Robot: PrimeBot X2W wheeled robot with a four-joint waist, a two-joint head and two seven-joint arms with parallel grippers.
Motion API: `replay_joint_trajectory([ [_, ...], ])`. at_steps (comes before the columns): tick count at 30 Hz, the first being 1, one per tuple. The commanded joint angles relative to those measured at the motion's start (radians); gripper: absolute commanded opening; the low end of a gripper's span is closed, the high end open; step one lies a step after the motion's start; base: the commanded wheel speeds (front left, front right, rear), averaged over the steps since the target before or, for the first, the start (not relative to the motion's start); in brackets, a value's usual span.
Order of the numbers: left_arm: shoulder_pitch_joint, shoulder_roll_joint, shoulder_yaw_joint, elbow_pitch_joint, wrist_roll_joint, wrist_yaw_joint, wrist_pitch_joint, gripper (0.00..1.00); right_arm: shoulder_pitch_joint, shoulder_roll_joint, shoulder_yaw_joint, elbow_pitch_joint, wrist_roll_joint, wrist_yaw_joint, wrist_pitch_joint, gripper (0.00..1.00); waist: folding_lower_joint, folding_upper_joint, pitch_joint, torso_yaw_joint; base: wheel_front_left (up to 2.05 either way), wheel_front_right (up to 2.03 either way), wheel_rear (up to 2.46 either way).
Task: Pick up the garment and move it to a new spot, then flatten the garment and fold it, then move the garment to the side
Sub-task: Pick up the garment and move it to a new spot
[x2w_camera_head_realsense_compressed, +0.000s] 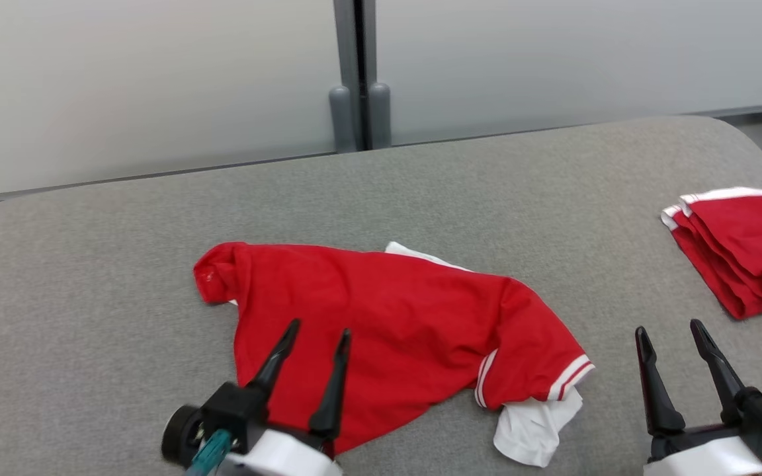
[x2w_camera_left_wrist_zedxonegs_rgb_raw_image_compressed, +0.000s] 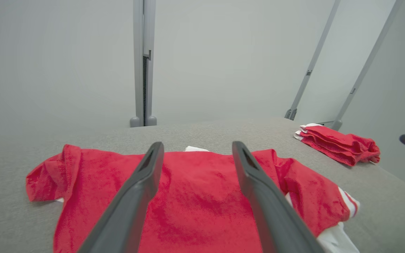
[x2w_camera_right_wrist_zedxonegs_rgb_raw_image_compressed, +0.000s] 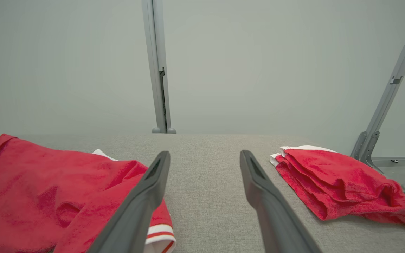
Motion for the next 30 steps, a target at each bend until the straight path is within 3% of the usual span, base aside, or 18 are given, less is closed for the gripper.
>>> replay_joint_trajectory([
  [1, 0.06, 0.008, 0.048, -0.034, 0.034, 0.009, 0.0, 1.0, 0.022, -0.006, -0.005, 0.001, -0.003, 0.0, -0.005, 1.0, 0.0, 0.0, -0.058, 0.065, 0.0, 0.0, 0.0],
  [6, 0.267, -0.012, 0.228, -0.09, 0.11, -0.014, 0.0, 1.0, 0.077, -0.007, -0.023, 0.02, -0.009, 0.0, -0.005, 1.0, 0.0, 0.0, -0.092, 0.118, 0.0, 0.0, 0.0],
  [14, 0.455, -0.074, 0.447, -0.074, 0.188, -0.115, 0.0, 1.0, 0.147, -0.006, -0.052, 0.055, 0.015, 0.0, -0.005, 1.0, 0.0, 0.0, -0.127, 0.152, 0.0, 0.0, 0.0],
  [23, 0.466, -0.11, 0.537, -0.062, 0.243, -0.194, 0.0, 1.0, 0.153, -0.005, -0.043, 0.059, 0.04, 0.0, -0.005, 1.0, 0.0, 0.0, -0.123, 0.152, 0.0, 0.0, 0.0],
  [30, 0.46, -0.115, 0.546, -0.061, 0.236, -0.204, 0.0, 1.0, 0.14, -0.005, -0.036, 0.057, 0.037, 0.0, -0.005, 1.0, 0.0, 0.0, -0.113, 0.137, 0.0, 0.0, 0.0],
])
